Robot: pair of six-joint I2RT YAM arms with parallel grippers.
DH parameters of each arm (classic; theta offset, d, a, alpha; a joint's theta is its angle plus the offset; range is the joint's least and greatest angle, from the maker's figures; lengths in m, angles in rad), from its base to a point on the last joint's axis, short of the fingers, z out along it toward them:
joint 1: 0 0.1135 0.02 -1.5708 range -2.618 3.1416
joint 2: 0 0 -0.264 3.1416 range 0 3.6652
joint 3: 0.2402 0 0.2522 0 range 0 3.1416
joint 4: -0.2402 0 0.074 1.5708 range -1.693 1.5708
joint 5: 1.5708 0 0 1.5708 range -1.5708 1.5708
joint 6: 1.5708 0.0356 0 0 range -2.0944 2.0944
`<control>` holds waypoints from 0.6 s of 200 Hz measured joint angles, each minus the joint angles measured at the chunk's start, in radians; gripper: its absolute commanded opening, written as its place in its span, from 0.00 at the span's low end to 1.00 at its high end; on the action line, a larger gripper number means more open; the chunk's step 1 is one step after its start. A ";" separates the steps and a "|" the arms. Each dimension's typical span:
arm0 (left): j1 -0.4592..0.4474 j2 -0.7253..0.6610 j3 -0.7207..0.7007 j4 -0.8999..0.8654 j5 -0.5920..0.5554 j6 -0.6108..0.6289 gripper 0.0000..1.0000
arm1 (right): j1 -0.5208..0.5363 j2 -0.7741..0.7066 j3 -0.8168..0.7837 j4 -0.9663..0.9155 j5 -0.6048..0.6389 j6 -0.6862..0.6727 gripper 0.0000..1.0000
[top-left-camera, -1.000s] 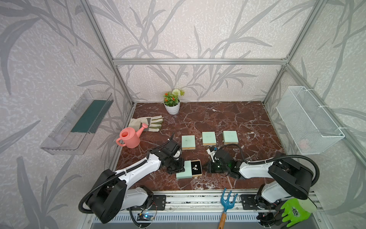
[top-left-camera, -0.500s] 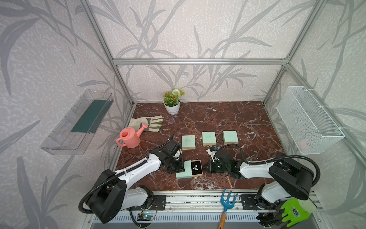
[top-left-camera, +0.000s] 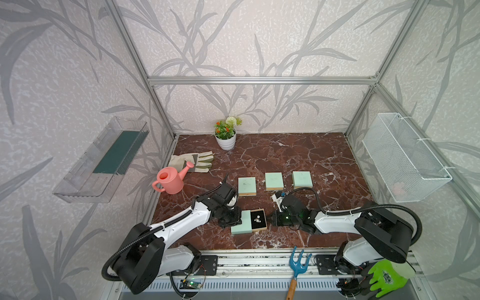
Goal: Take out the earrings from the drawer-style jewelry box
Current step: Open the drawer in the jewelry box, then pick up the earring from the drawer.
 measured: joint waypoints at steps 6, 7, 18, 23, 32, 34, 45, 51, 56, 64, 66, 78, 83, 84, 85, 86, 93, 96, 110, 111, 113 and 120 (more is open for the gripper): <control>0.000 -0.010 0.000 -0.003 -0.006 0.001 0.05 | 0.000 -0.002 0.001 -0.007 0.000 -0.003 0.21; 0.000 -0.012 0.000 -0.003 -0.006 0.001 0.06 | 0.000 -0.003 0.001 -0.010 0.000 -0.003 0.22; 0.000 -0.035 0.005 -0.008 -0.016 0.005 0.10 | 0.000 -0.013 0.006 -0.029 0.001 -0.009 0.27; 0.000 -0.048 0.011 -0.011 -0.021 0.009 0.13 | 0.000 -0.021 0.008 -0.041 0.001 -0.012 0.30; 0.000 -0.065 0.027 -0.016 -0.026 0.016 0.17 | 0.000 -0.039 0.011 -0.058 0.005 -0.018 0.34; 0.000 -0.070 0.032 -0.016 -0.027 0.018 0.18 | 0.000 -0.044 0.011 -0.063 0.005 -0.021 0.35; -0.002 -0.088 0.062 -0.019 -0.028 0.033 0.24 | 0.000 -0.076 0.014 -0.090 0.008 -0.026 0.38; -0.005 -0.095 0.080 -0.020 -0.028 0.046 0.26 | 0.000 -0.097 0.014 -0.106 0.010 -0.028 0.40; -0.011 -0.101 0.100 -0.021 -0.029 0.058 0.29 | 0.000 -0.117 0.016 -0.122 0.013 -0.030 0.43; -0.024 -0.103 0.126 -0.024 -0.030 0.073 0.32 | 0.000 -0.148 0.018 -0.146 0.019 -0.036 0.47; -0.028 -0.104 0.134 -0.025 -0.029 0.079 0.33 | 0.000 -0.157 0.018 -0.151 0.022 -0.039 0.49; -0.067 -0.097 0.179 -0.040 -0.035 0.117 0.34 | -0.002 -0.217 0.018 -0.192 0.036 -0.048 0.56; -0.083 -0.088 0.196 -0.048 -0.036 0.137 0.34 | -0.005 -0.247 0.018 -0.211 0.045 -0.051 0.60; -0.085 -0.087 0.199 -0.050 -0.037 0.139 0.34 | -0.005 -0.250 0.018 -0.213 0.045 -0.053 0.60; -0.090 -0.085 0.205 -0.053 -0.038 0.143 0.34 | -0.005 -0.257 0.018 -0.217 0.045 -0.054 0.61; -0.092 -0.083 0.207 -0.055 -0.038 0.145 0.34 | -0.005 -0.261 0.018 -0.220 0.046 -0.053 0.62; -0.112 -0.063 0.235 -0.075 -0.042 0.171 0.34 | -0.012 -0.301 0.018 -0.242 0.055 -0.061 0.65; -0.120 -0.050 0.245 -0.082 -0.044 0.185 0.34 | -0.017 -0.319 0.018 -0.253 0.058 -0.066 0.67; -0.160 0.019 0.300 -0.127 -0.061 0.236 0.34 | -0.043 -0.401 0.018 -0.298 0.061 -0.086 0.74; -0.162 0.023 0.303 -0.130 -0.062 0.236 0.34 | -0.045 -0.408 0.018 -0.302 0.061 -0.089 0.74; -0.167 0.033 0.310 -0.137 -0.066 0.240 0.34 | -0.048 -0.416 0.018 -0.306 0.061 -0.089 0.75; -0.185 0.071 0.332 -0.153 -0.078 0.261 0.34 | -0.064 -0.456 0.018 -0.331 0.063 -0.103 0.78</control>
